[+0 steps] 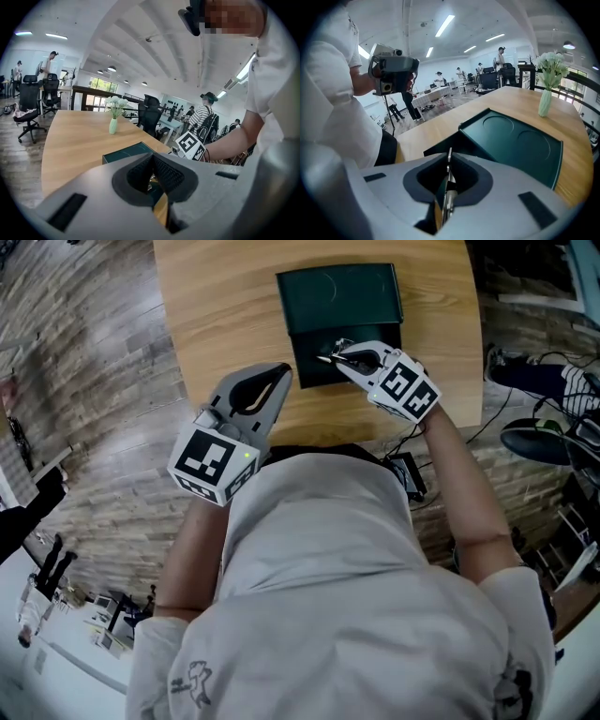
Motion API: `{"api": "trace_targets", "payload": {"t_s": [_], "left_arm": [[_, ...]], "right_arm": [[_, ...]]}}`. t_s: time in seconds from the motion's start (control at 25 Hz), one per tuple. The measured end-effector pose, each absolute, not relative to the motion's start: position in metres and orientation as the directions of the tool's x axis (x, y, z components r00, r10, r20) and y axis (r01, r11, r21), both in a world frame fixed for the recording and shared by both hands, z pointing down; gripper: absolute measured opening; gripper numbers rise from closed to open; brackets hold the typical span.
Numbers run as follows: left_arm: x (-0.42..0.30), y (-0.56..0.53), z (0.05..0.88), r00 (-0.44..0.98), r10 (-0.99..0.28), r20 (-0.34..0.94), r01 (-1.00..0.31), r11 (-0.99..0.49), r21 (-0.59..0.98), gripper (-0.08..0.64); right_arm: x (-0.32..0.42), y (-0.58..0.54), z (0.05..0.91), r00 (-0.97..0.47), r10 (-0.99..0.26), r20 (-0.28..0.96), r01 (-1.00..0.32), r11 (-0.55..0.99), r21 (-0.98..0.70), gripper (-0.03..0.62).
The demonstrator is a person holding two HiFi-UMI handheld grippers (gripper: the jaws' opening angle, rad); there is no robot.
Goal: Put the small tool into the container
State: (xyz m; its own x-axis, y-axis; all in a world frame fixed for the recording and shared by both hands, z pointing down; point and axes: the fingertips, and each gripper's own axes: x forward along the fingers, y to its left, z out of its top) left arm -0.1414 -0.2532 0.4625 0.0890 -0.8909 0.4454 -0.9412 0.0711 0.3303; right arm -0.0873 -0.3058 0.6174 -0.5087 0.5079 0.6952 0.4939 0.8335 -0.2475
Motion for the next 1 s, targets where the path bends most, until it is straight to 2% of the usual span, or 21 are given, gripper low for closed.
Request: {"api": "trace_targets", "payload": {"t_s": [0.16, 0.64, 1.0], "left_arm": [[-0.142, -0.252, 0.462, 0.086, -0.893, 0.441, -0.942, 0.072, 0.329, 0.006], [-0.134, -0.251, 0.465, 0.109, -0.888, 0.446, -0.941, 0.053, 0.335, 0.006], [-0.129, -0.244, 0.458, 0.147, -0.891, 0.429, -0.946, 0.0, 0.325, 0.006]], "right_arm": [[-0.084, -0.308, 0.629, -0.488, 0.487, 0.724, 0.473, 0.845, -0.25, 0.036], [-0.075, -0.327, 0.636, -0.504, 0.406, 0.762, 0.399, 0.892, -0.211, 0.107], [-0.071, -0.322, 0.619, -0.555, 0.355, 0.752, 0.339, 0.923, -0.185, 0.107]]}}
